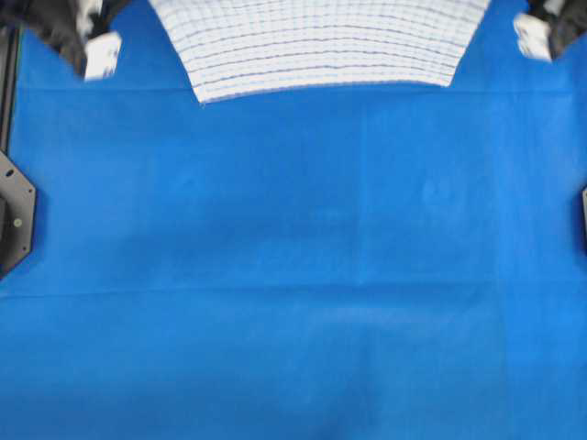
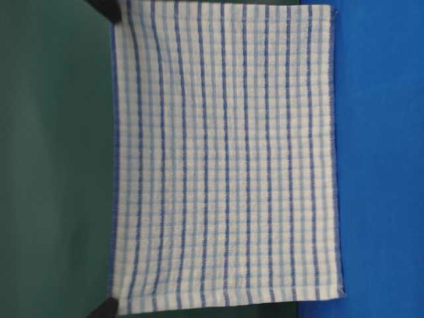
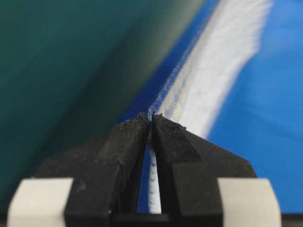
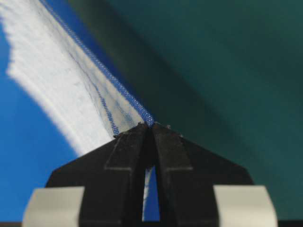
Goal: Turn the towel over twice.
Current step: 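Lift the far corners with both grippers and pull them toward the robot base, then swing the held edge forward and lay the towel flat toward the near side, then open both grippers, release the towel, and move back to the far corners, then pinch the towel's far corners again with both grippers, then lift the far corners with both grippers and pull them toward the base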
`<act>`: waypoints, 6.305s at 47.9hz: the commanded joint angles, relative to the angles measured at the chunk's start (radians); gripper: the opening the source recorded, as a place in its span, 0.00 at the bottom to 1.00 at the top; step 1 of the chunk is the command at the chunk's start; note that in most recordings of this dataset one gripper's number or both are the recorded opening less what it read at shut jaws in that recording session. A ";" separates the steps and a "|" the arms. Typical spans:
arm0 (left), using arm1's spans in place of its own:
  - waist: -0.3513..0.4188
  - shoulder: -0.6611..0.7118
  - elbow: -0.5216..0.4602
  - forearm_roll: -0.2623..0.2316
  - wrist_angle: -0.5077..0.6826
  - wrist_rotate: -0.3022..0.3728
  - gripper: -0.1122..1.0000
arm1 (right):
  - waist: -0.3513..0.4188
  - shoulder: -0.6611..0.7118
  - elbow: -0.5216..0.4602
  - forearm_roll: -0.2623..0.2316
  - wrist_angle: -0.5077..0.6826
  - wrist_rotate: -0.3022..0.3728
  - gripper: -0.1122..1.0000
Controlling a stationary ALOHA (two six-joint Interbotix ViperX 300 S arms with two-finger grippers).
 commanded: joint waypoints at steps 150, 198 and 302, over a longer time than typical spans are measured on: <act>-0.282 0.064 0.236 -0.002 -0.110 -0.166 0.89 | 0.414 0.130 0.156 -0.295 0.028 0.525 0.65; -0.031 0.646 0.155 -0.002 -0.341 -0.046 0.89 | 0.075 0.612 0.158 -0.351 -0.215 0.514 0.65; 0.186 0.256 -0.176 -0.002 0.072 0.074 0.14 | -0.072 0.193 -0.086 -0.580 0.032 0.492 0.17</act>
